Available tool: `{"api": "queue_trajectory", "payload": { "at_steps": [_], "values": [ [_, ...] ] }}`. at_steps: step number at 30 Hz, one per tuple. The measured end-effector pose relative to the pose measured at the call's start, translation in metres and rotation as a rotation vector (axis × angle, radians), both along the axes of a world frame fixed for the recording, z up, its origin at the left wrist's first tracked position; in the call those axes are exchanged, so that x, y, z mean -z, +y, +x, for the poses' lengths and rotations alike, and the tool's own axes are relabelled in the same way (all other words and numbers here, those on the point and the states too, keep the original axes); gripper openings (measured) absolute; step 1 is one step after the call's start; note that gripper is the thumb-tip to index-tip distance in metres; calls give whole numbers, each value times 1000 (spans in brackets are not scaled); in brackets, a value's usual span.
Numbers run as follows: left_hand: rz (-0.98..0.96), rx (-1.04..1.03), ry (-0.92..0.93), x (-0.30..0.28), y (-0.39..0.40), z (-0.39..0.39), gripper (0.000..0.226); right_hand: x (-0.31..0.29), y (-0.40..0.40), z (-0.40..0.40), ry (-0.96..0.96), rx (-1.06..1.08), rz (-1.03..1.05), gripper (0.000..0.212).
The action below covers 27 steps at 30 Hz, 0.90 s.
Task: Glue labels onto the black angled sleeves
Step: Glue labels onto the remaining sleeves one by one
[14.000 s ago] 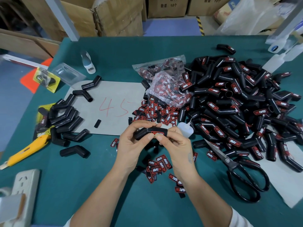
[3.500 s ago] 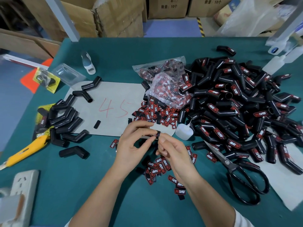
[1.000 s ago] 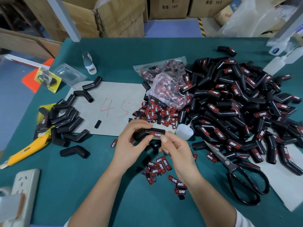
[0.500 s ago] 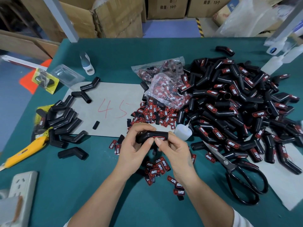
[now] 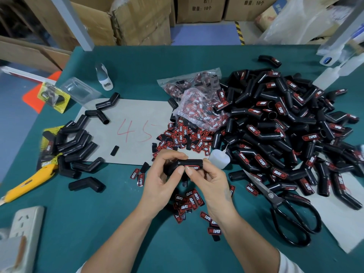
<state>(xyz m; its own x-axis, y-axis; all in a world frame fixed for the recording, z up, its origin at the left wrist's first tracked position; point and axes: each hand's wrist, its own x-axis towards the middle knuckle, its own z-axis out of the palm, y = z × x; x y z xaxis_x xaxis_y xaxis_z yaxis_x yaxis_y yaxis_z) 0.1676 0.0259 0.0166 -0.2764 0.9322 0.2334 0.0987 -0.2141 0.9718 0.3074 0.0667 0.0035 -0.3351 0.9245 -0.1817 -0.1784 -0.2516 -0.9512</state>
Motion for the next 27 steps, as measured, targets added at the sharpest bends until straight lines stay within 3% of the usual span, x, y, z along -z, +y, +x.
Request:
{"api": "queue_trajectory", "payload": {
  "at_steps": [4, 8, 11, 18, 27],
  "values": [
    [-35, -36, -5, 2, 1, -1, 22, 1, 1, -1, -30, 7, 43, 36],
    [-71, -40, -11, 5, 2, -2, 21, 4, 1, -1, -50, 20, 78, 60],
    [-97, -40, -25, 5, 2, -3, 22, 5, 1, 0, -85, 21, 110, 53],
    [-114, -4, 46, 0, 4, -8, 23, -4, 3, 2, -110, -23, 93, 14],
    [-121, -27, 55, -2, 4, -7, 22, -16, 1, 3, -75, -106, 27, 25]
  ]
}}
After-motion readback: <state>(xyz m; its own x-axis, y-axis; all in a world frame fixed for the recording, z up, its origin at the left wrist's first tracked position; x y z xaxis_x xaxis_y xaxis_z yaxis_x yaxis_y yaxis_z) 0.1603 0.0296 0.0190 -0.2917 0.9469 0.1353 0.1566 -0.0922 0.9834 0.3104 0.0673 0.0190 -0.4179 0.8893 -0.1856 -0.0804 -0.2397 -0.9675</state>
